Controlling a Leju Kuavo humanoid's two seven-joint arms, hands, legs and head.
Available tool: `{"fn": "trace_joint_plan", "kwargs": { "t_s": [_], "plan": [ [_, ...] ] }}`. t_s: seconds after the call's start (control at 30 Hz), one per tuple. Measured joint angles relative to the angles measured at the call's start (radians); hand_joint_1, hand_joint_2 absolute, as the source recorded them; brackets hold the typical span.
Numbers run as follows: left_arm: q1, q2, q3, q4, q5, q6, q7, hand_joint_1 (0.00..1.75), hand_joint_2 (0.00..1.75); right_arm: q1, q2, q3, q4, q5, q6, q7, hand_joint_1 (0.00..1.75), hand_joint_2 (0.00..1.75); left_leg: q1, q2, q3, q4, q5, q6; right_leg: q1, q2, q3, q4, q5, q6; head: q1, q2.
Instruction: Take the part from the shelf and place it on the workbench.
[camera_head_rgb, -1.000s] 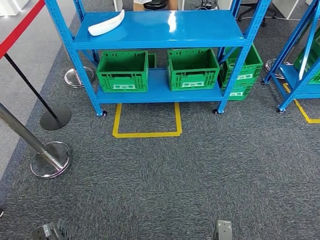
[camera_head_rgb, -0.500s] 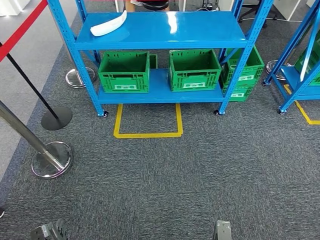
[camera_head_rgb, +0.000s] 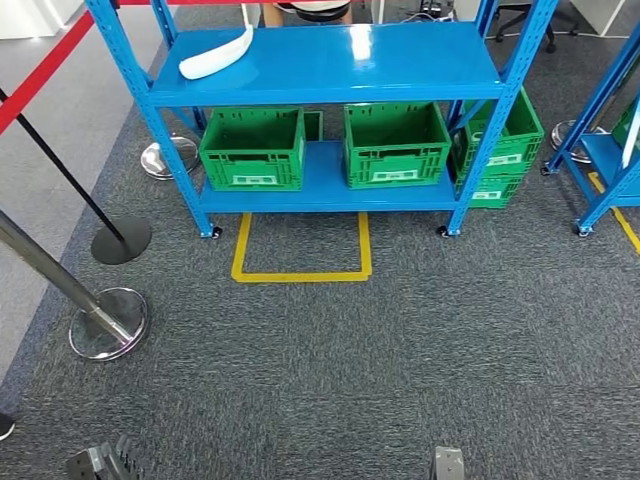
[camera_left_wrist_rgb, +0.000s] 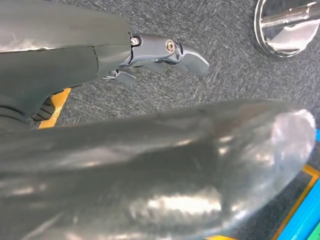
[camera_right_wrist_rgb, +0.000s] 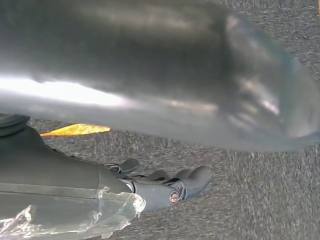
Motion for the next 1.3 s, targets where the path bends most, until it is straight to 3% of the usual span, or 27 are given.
{"fn": "trace_joint_plan", "kwargs": {
  "t_s": [0.03,0.1,0.17,0.23,0.27,0.37,0.4,0.47,0.5,0.57,0.6,0.63,0.67,0.73,0.77,0.8,0.87,0.9,0.93,1.0,1.03,1.1,1.13,1.17,1.23,1.27,1.3],
  "plan": [
    [-0.001,0.000,-0.002,-0.002,0.000,0.000,0.000,0.00,0.00,0.000,0.000,0.000,0.000,0.002,-0.001,0.000,0.00,0.00,0.000,0.002,-0.022,0.039,0.006,-0.004,-0.001,-0.002,0.011,-0.002,-0.006,-0.006,-0.002,0.000],
    [-0.002,-0.002,-0.004,-0.003,0.001,0.001,0.000,0.00,0.00,-0.002,0.000,0.000,0.001,0.004,-0.002,0.000,0.00,0.00,0.000,0.006,-0.105,0.161,-0.005,-0.010,0.000,-0.008,0.035,-0.008,-0.022,-0.016,-0.006,0.000],
    [0.003,-0.003,-0.006,-0.003,0.002,0.003,0.000,0.00,0.00,-0.001,0.000,0.000,0.001,0.005,-0.002,0.000,0.00,0.00,-0.001,0.006,-0.194,0.255,-0.060,-0.009,0.001,-0.011,0.064,-0.012,-0.045,-0.020,-0.010,0.000],
    [0.009,-0.003,-0.007,-0.004,0.003,0.004,0.000,0.00,0.00,0.001,0.000,0.000,0.002,0.006,-0.002,0.000,0.00,0.00,-0.005,0.007,-0.237,0.252,-0.092,-0.002,0.002,-0.015,0.103,-0.016,-0.074,-0.018,-0.012,0.000],
    [0.011,-0.002,-0.007,-0.004,0.003,0.004,0.000,0.00,0.00,0.001,0.000,0.000,0.002,0.007,-0.002,0.000,0.00,0.00,-0.008,0.012,-0.240,0.214,-0.073,0.005,0.002,-0.020,0.126,-0.020,-0.090,-0.017,-0.014,0.000],
    [0.013,-0.003,-0.008,-0.004,0.003,0.006,0.000,0.00,0.00,0.003,0.000,0.000,0.006,0.007,-0.002,0.000,0.00,0.00,-0.028,0.071,-0.222,0.044,0.114,0.031,0.011,-0.041,0.190,-0.041,-0.143,-0.010,-0.022,0.000],
    [0.012,-0.004,-0.009,-0.005,0.004,0.006,0.000,0.00,0.00,0.004,0.000,0.000,0.007,0.007,-0.002,0.000,0.00,0.00,-0.031,0.082,-0.215,0.007,0.157,0.036,0.017,-0.050,0.218,-0.054,-0.156,-0.006,-0.022,0.000],
    [0.009,-0.007,-0.011,-0.006,0.004,0.006,0.000,0.00,0.00,-0.002,-0.001,0.000,0.008,0.008,-0.003,0.000,0.00,0.00,-0.025,0.064,-0.197,-0.013,0.156,0.040,0.026,-0.063,0.261,-0.063,-0.153,0.006,-0.018,0.000],
    [0.008,-0.008,-0.011,-0.007,0.004,0.006,0.000,0.00,0.00,-0.006,-0.001,0.000,0.008,0.009,-0.003,-0.001,0.00,0.00,-0.022,0.049,-0.184,-0.017,0.146,0.044,0.026,-0.061,0.261,-0.039,-0.135,0.012,-0.014,0.000],
    [0.007,-0.007,-0.012,-0.008,0.004,0.005,0.000,0.00,0.00,-0.013,-0.001,0.000,0.008,0.009,-0.003,-0.002,0.00,0.00,-0.018,0.025,-0.154,-0.018,0.126,0.056,0.024,-0.039,0.187,0.084,-0.110,0.021,-0.009,0.000],
    [0.007,-0.006,-0.012,-0.009,0.004,0.005,0.000,0.00,0.00,-0.013,-0.001,0.000,0.008,0.008,-0.003,-0.001,0.00,0.00,-0.018,0.015,-0.138,-0.019,0.112,0.061,0.022,-0.025,0.132,0.159,-0.123,0.023,-0.006,0.000],
    [0.008,-0.005,-0.012,-0.009,0.004,0.005,0.000,0.00,0.00,-0.010,-0.001,0.000,0.009,0.008,-0.003,-0.001,0.00,0.00,-0.018,0.003,-0.120,-0.019,0.094,0.064,0.021,-0.017,0.077,0.218,-0.161,0.023,-0.005,0.000],
    [0.009,-0.005,-0.012,-0.009,0.004,0.005,0.000,0.00,0.00,-0.007,-0.001,0.000,0.009,0.008,-0.003,0.000,0.00,0.00,-0.018,-0.011,-0.100,-0.019,0.076,0.066,0.021,-0.014,0.030,0.250,-0.218,0.023,-0.003,0.000],
    [0.014,-0.005,-0.012,-0.009,0.004,0.005,0.000,0.00,0.00,-0.002,-0.001,0.000,0.010,0.008,-0.003,0.000,0.00,0.00,-0.018,-0.041,-0.052,-0.020,0.038,0.066,0.021,-0.010,-0.036,0.244,-0.315,0.022,0.000,0.000],
    [0.016,-0.004,-0.012,-0.009,0.004,0.005,0.000,0.00,0.00,-0.001,-0.001,0.000,0.011,0.008,-0.003,0.000,0.00,0.00,-0.019,-0.055,-0.026,-0.020,0.018,0.065,0.021,-0.006,-0.058,0.214,-0.321,0.021,0.001,0.000],
    [0.018,-0.004,-0.012,-0.009,0.004,0.005,0.000,0.00,0.00,0.001,-0.001,0.000,0.012,0.008,-0.003,0.000,0.00,0.00,-0.019,-0.068,0.000,-0.020,-0.002,0.064,0.019,0.004,-0.076,0.171,-0.275,0.021,0.002,0.000],
    [0.021,-0.003,-0.012,-0.009,0.004,0.005,0.000,0.00,0.00,0.009,-0.001,0.000,0.017,0.007,-0.002,0.001,0.00,0.00,-0.019,-0.091,0.045,-0.016,-0.045,0.059,0.017,0.036,-0.101,0.071,-0.079,0.018,0.004,0.000],
    [0.022,-0.004,-0.012,-0.010,0.004,0.005,0.000,0.00,0.00,0.012,-0.001,0.000,0.019,0.007,-0.003,0.001,0.00,0.00,-0.018,-0.102,0.064,-0.019,-0.067,0.054,0.019,0.047,-0.099,0.040,0.001,0.013,0.004,0.000],
    [0.022,-0.004,-0.012,-0.010,0.004,0.005,0.000,0.00,0.00,0.013,-0.002,0.000,0.021,0.007,-0.003,0.001,0.00,0.00,-0.016,-0.111,0.077,-0.015,-0.079,0.049,0.022,0.048,-0.090,0.023,0.041,0.005,0.004,0.000],
    [0.018,-0.004,-0.013,-0.011,0.004,0.005,0.000,0.00,0.00,0.002,-0.002,-0.001,0.019,0.007,-0.003,0.001,0.00,0.00,-0.013,-0.110,0.078,0.020,-0.072,0.039,0.028,0.034,-0.054,0.020,0.032,-0.012,0.005,0.000],
    [0.013,-0.005,-0.014,-0.011,0.004,0.005,0.000,0.00,0.00,-0.005,-0.002,0.000,0.018,0.008,-0.003,0.000,0.00,0.00,-0.015,-0.086,0.054,0.072,-0.047,0.034,0.027,0.026,-0.039,0.015,0.024,-0.019,0.002,0.000],
    [0.005,-0.006,-0.016,-0.012,0.003,0.005,0.000,0.00,0.00,-0.010,-0.002,-0.001,0.017,0.008,-0.003,0.000,0.00,0.00,-0.018,-0.026,-0.036,0.205,-0.024,0.024,0.026,0.008,-0.002,0.004,0.001,-0.029,-0.005,0.000],
    [0.004,-0.007,-0.017,-0.012,0.003,0.005,0.000,0.00,0.00,-0.009,-0.002,-0.001,0.017,0.008,-0.003,-0.001,0.00,0.00,-0.019,-0.005,-0.086,0.259,-0.043,0.020,0.026,-0.003,0.023,-0.004,-0.015,-0.032,-0.009,0.000],
    [0.005,-0.007,-0.018,-0.012,0.003,0.005,0.000,0.00,0.00,-0.006,-0.002,-0.001,0.017,0.008,-0.003,0.000,0.00,0.00,-0.019,0.003,-0.128,0.290,-0.086,0.019,0.026,-0.014,0.051,-0.014,-0.031,-0.033,-0.011,0.000],
    [0.010,-0.006,-0.017,-0.012,0.005,0.005,0.000,0.00,0.00,-0.001,-0.002,-0.001,0.017,0.008,-0.003,0.000,0.00,0.00,-0.019,0.005,-0.183,0.284,-0.178,0.023,0.026,-0.032,0.112,-0.037,-0.063,-0.033,-0.014,0.000],
    [0.012,-0.005,-0.017,-0.012,0.006,0.006,0.000,0.00,0.00,-0.001,-0.002,-0.001,0.017,0.008,-0.003,0.000,0.00,0.00,-0.020,0.007,-0.197,0.252,-0.192,0.026,0.025,-0.042,0.144,-0.049,-0.080,-0.032,-0.015,0.000],
    [0.014,-0.005,-0.017,-0.012,0.008,0.006,0.000,0.00,0.00,-0.002,-0.002,-0.001,0.017,0.009,-0.003,0.000,0.00,0.00,-0.022,0.017,-0.203,0.204,-0.167,0.030,0.025,-0.053,0.176,-0.062,-0.097,-0.030,-0.017,0.000]
  ]
}}
